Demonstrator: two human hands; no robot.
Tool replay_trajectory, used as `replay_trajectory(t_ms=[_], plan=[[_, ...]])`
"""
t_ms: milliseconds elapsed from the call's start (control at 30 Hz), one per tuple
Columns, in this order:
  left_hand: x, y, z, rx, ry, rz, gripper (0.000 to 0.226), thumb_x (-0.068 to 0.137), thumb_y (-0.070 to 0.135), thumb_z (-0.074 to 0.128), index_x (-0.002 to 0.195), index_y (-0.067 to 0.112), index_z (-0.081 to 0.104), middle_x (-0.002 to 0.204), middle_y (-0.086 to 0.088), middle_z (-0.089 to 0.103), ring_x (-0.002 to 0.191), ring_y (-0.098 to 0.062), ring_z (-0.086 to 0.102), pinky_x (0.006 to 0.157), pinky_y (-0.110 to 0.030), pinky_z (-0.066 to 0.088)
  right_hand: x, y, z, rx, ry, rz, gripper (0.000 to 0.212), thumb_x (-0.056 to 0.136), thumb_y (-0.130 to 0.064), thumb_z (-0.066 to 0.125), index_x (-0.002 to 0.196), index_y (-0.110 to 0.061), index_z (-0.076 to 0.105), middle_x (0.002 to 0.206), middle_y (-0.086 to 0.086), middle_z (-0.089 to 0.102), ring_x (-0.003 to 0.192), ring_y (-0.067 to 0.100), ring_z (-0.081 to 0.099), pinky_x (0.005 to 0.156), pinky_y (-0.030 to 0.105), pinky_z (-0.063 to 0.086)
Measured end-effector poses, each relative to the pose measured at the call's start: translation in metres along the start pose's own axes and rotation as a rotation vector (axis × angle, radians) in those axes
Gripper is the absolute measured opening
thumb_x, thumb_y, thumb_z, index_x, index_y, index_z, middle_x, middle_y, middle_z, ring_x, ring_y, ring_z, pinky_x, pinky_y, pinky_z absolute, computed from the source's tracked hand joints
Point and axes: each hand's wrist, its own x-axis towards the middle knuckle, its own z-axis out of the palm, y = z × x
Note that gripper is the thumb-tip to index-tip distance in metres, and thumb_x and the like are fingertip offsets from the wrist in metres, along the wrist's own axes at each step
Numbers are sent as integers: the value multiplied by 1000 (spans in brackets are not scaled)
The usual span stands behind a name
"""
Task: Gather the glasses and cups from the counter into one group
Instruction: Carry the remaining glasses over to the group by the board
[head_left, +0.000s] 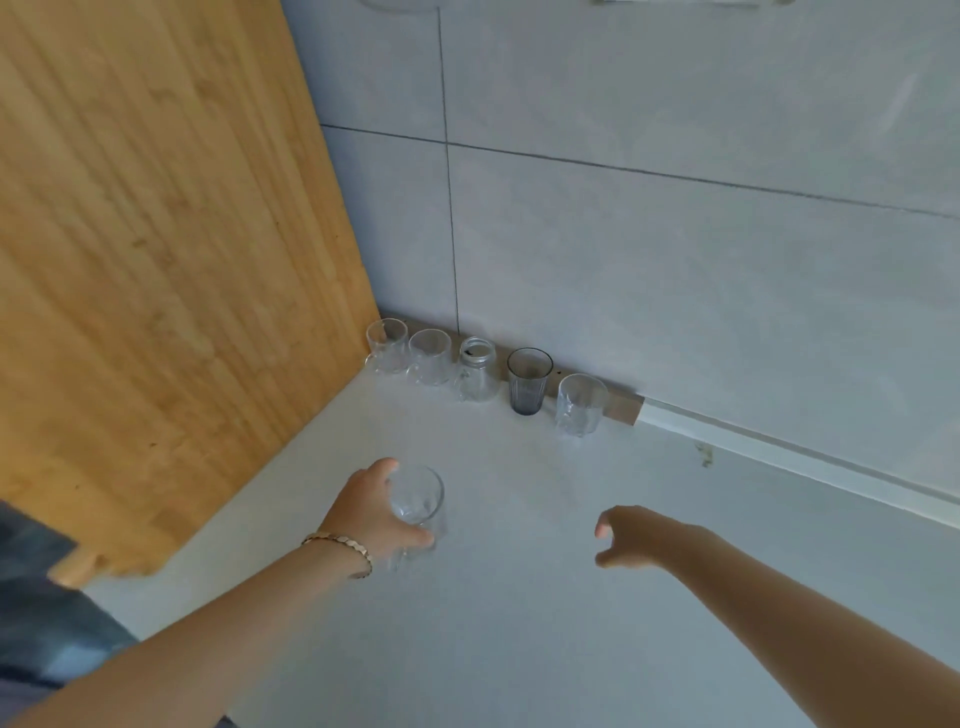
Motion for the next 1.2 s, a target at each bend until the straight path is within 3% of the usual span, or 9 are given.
replay_trajectory(t_ms=[100,233,333,433,533,633,833,933,1200], plan=[[-18,-6,-10,14,31,-22,70,33,35,75,92,23,40,95,1,46,81,-16,46,70,-29,43,-12,-14,1,-24,20,-44,46,88,-30,56,131,-17,48,134,3,51,123,19,49,98,29,40],[-31,-23,-35,23,67,-59,77,35,36,77,104,18,46,109,0,43,102,-21,53,86,-33,49,-26,-45,-4,-35,55,-117,46,89,-30,55,132,-17,47,135,3,51,123,19,49,96,27,40],[-21,-39,-56,29,75,-68,76,35,35,76,100,21,40,109,1,40,98,-17,48,91,-35,49,-28,-72,-7,-50,63,-148,46,89,-29,54,133,-16,46,134,4,51,123,21,49,98,31,41],[4,-56,-75,38,68,-71,63,35,32,75,92,22,50,101,4,37,92,-15,42,82,-31,45,-17,-95,-8,-64,54,-153,46,89,-29,55,133,-16,46,134,4,52,122,21,50,100,33,42],[42,-71,-93,32,45,-62,54,36,29,77,72,30,36,88,6,38,83,-14,40,71,-26,37,5,-118,-9,-36,39,-126,46,89,-30,54,133,-17,46,134,4,51,122,21,50,101,33,42],[95,-84,-109,52,33,-37,54,47,20,83,93,7,57,91,-12,51,80,-20,54,62,-26,44,31,-144,-11,23,24,-80,45,89,-30,54,132,-18,47,134,3,51,122,20,50,100,32,42],[202,-91,-119,82,-82,24,83,57,14,80,131,6,43,132,-11,52,119,-26,53,91,-31,46,70,-188,-9,179,10,31,43,90,-32,52,132,-21,47,136,1,50,122,18,50,100,29,40],[240,-90,-114,61,-95,46,92,58,7,79,140,7,36,138,-10,46,124,-23,50,87,-25,45,83,-199,-6,215,-12,89,43,90,-33,52,131,-22,47,135,0,51,121,18,51,100,30,41],[277,-101,-97,76,-200,81,97,61,1,78,143,6,29,147,-11,34,133,-24,39,106,-32,39,97,-207,-2,238,-49,181,42,90,-33,51,131,-21,48,133,1,53,120,19,52,100,31,42]])
